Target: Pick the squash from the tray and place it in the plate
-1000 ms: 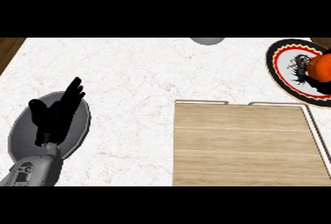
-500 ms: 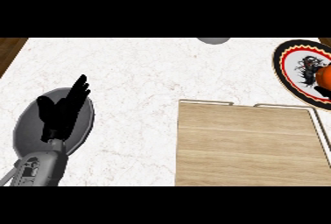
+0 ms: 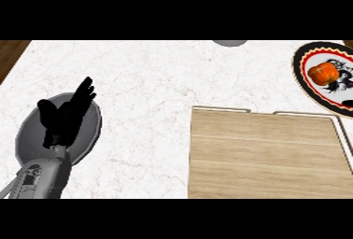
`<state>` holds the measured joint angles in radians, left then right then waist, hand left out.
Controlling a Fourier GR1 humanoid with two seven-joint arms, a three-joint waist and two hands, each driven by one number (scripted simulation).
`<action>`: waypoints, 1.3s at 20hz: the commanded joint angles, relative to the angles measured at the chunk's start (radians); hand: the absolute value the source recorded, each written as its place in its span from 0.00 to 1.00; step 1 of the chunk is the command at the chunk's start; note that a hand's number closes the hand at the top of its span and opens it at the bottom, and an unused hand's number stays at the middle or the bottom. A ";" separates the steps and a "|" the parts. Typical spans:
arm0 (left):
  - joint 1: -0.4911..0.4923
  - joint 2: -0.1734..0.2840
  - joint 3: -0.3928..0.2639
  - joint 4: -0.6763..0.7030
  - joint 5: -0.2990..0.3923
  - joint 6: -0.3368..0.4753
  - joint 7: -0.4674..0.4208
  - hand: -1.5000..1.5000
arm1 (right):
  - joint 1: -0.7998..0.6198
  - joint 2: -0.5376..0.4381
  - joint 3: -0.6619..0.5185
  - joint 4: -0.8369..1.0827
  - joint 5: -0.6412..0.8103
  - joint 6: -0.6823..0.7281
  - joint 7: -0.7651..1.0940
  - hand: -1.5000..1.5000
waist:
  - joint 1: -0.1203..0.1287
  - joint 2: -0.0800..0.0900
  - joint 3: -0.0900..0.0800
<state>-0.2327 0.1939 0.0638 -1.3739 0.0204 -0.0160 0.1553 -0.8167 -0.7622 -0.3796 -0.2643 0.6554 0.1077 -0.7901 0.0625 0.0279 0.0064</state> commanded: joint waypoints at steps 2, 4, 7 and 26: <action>0.013 -0.009 -0.004 -0.030 -0.002 0.010 0.007 0.50 | -0.029 -0.012 -0.099 0.021 -0.112 0.099 -0.179 0.00 | -0.007 -0.008 0.001; 0.018 -0.005 -0.002 -0.005 -0.013 0.014 0.005 0.50 | -0.096 -0.009 -0.103 0.017 -0.136 0.223 -0.181 0.00 | -0.023 -0.015 -0.003; 0.049 0.017 0.012 -0.050 0.004 -0.004 0.017 0.50 | -0.079 -0.069 -0.164 0.071 -0.199 0.311 -0.161 0.00 | -0.024 -0.016 -0.003; -0.016 0.003 0.016 -0.033 0.005 0.008 0.037 0.50 | -0.059 -0.161 -0.201 0.106 -0.292 0.621 0.050 0.00 | -0.005 0.002 0.002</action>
<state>-0.2205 0.1913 0.0732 -1.4039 0.0213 -0.0098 0.1757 -0.8822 -0.9023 -0.5759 -0.1486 0.3743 0.5837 -0.6481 0.0491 0.0266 0.0079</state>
